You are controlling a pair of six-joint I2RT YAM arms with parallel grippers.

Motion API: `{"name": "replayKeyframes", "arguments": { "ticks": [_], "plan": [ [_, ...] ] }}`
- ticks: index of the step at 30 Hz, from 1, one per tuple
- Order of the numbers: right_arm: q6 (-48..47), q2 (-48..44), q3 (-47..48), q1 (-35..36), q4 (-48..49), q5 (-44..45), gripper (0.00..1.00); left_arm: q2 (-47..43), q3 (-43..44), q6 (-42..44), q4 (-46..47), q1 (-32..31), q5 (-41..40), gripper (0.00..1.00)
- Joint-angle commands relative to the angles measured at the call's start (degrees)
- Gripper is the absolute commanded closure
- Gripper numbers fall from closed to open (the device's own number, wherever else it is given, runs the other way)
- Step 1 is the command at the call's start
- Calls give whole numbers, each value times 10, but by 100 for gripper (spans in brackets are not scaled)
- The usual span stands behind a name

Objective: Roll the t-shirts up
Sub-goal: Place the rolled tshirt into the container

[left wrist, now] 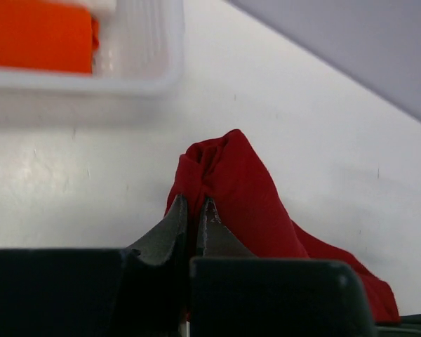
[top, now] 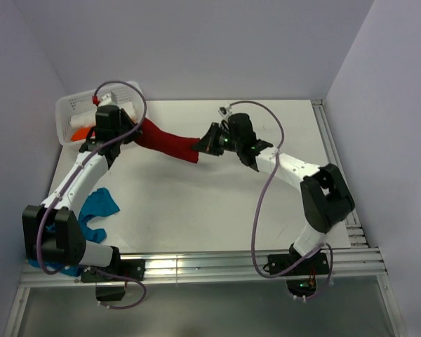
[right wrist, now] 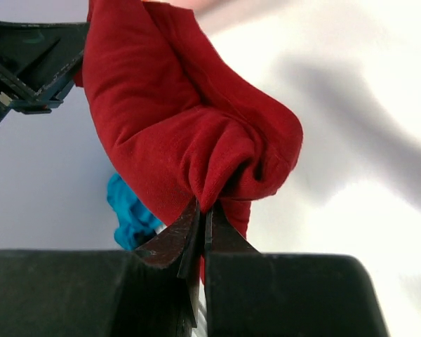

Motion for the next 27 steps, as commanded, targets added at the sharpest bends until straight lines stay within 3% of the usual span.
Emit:
{"name": "replayKeyframes", "arguments": {
  "ticks": [1, 9, 14, 18, 22, 27],
  "plan": [
    [-10, 52, 106, 3, 55, -45, 100, 34, 67, 18, 20, 30, 41, 100],
    [15, 264, 400, 2, 45, -112, 100, 161, 211, 20, -5, 101, 80, 100],
    [56, 387, 510, 3, 103, -156, 100, 251, 227, 6, 30, 138, 100, 100],
    [50, 467, 645, 6, 68, -156, 100, 313, 250, 10, 49, 142, 101, 100],
    [58, 491, 658, 6, 78, -156, 100, 363, 256, 3, 71, 142, 141, 100],
    [31, 434, 580, -3, 78, -144, 100, 385, 239, 3, 79, 116, 154, 100]
  ]
}}
